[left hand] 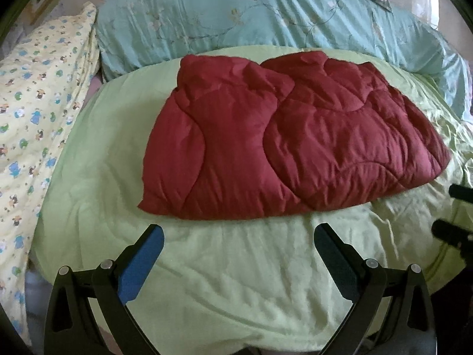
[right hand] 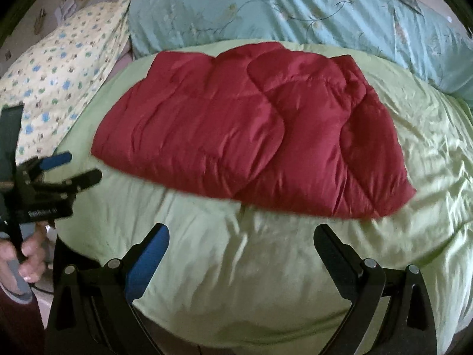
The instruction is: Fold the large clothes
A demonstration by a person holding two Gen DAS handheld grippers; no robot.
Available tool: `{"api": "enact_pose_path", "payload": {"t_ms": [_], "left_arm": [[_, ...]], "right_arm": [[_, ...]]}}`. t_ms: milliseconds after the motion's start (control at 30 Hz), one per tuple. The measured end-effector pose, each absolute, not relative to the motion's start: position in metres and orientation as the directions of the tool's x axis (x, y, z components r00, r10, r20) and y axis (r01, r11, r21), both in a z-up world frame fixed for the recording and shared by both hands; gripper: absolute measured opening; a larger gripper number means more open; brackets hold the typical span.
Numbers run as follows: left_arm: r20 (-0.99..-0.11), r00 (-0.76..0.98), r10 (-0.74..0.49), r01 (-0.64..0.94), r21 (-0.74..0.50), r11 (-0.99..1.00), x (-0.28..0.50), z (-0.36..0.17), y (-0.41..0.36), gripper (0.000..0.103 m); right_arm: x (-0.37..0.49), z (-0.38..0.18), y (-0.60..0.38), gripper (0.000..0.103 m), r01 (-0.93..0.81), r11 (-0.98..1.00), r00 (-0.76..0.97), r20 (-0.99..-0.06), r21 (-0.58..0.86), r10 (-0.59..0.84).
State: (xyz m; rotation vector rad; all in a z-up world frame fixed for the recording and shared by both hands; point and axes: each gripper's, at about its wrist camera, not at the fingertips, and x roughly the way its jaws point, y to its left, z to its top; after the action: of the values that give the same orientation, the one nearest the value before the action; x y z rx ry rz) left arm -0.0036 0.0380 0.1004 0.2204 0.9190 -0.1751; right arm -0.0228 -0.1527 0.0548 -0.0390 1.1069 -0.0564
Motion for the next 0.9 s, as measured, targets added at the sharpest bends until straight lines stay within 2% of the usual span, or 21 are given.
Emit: {"api": "enact_pose_path", "payload": {"t_ms": [367,900], "left_arm": [[-0.779,0.626,-0.037,0.243,0.15,0.958,-0.027,0.13,0.033,0.102],[-0.773,0.633,-0.025,0.252,0.175,0.952,-0.011,0.13,0.031,0.102]], "right_arm": [[-0.038,0.084,-0.141,0.1,0.012,0.996,0.482,-0.872,-0.092,-0.086],[-0.016,0.087,-0.14,0.1,0.003,0.996,0.496,-0.865,-0.09,-0.08]]}}
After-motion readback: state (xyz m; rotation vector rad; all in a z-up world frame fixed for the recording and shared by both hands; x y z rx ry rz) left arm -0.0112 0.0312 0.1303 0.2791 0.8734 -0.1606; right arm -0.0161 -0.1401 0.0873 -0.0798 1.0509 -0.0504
